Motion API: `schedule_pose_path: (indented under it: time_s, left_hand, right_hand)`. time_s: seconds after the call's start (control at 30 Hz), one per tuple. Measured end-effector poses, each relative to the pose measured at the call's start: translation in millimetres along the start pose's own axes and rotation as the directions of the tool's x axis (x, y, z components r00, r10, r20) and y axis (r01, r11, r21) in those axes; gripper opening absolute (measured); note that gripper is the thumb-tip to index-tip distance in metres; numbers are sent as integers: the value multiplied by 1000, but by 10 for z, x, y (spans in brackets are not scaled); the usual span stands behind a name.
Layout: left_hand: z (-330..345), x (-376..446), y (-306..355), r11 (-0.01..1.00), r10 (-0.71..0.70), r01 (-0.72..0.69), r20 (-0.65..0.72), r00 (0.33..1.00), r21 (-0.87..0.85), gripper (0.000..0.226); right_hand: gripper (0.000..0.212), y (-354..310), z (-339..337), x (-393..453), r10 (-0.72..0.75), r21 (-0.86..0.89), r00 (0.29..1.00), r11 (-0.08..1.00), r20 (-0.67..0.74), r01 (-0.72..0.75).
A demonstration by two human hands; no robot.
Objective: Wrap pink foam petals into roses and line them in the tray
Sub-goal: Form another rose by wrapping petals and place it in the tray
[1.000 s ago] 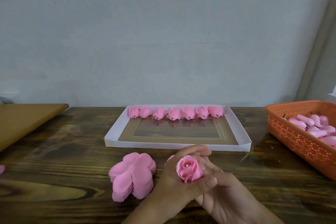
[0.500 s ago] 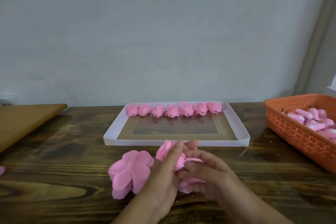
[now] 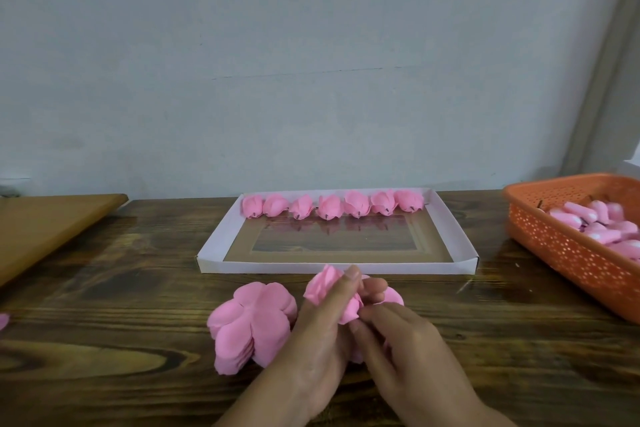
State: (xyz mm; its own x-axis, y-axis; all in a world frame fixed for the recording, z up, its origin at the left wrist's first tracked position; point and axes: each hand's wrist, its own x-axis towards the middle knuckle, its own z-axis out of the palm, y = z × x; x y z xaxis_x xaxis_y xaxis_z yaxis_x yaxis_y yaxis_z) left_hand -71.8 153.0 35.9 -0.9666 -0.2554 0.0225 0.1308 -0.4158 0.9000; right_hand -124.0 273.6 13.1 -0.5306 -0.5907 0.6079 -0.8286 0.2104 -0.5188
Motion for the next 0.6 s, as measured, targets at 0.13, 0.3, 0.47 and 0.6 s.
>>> schedule_pose_path:
  time_s: [0.13,0.3,0.47,0.6]
  left_hand:
    - [3,-34,47,1000,25,-24,85,996,-10,27]
    - [-15,-15,40,995,-10,9,-12,1000,-95,27]
    - [-63,0,47,998,-17,19,24,1000,-63,35]
    - [-73,3,37,1000,1,-1,13,1000,-13,37]
  right_hand:
    - [22,-63,-47,15,51,211,998,976,22,-55]
    - [30,-200,-68,65,298,522,924,763,240,-381]
    - [26,-204,-23,97,378,701,842,473,386,-534]
    - [21,-163,90,82,437,780,769,209,466,-591]
